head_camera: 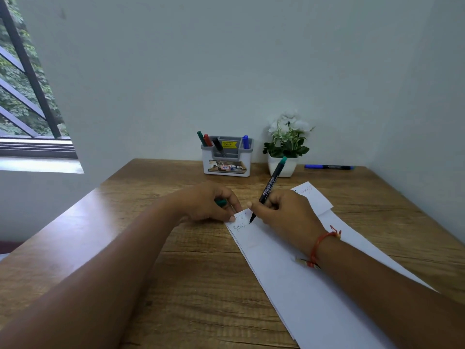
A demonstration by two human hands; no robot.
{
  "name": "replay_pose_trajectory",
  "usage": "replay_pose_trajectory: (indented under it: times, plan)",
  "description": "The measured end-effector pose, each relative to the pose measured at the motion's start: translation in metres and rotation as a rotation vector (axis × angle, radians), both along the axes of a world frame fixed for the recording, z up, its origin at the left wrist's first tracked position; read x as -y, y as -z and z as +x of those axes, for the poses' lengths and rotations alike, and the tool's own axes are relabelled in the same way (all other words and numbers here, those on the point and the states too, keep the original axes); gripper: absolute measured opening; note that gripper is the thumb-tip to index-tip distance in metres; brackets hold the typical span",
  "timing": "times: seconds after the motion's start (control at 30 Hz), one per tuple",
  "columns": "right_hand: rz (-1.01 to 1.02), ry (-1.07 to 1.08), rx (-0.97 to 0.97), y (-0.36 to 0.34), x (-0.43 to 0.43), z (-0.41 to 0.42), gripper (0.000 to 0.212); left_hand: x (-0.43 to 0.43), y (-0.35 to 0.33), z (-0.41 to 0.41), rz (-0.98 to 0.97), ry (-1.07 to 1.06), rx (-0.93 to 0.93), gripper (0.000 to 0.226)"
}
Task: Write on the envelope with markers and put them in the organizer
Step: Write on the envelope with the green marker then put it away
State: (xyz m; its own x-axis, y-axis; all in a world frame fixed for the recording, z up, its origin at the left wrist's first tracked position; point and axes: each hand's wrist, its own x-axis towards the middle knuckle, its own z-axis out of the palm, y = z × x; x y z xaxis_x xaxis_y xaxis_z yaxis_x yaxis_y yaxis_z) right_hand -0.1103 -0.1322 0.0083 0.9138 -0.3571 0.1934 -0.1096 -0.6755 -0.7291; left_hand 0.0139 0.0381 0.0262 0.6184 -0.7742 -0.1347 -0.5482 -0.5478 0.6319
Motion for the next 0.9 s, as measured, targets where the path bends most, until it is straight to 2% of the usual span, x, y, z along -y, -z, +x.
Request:
replay_pose_trajectory:
  times: [0.27, 0.9]
  plan:
    - [0.067, -0.028, -0.039, 0.0004, 0.0006, -0.0017, 0.023, -0.0004, 0.0013, 0.0009, -0.006, -0.005, -0.016, 0.022]
    - [0.012, -0.034, -0.065, 0.0023, 0.0016, 0.0002, 0.017, -0.0002, 0.0006, -0.0004, -0.008, -0.016, -0.006, 0.019]
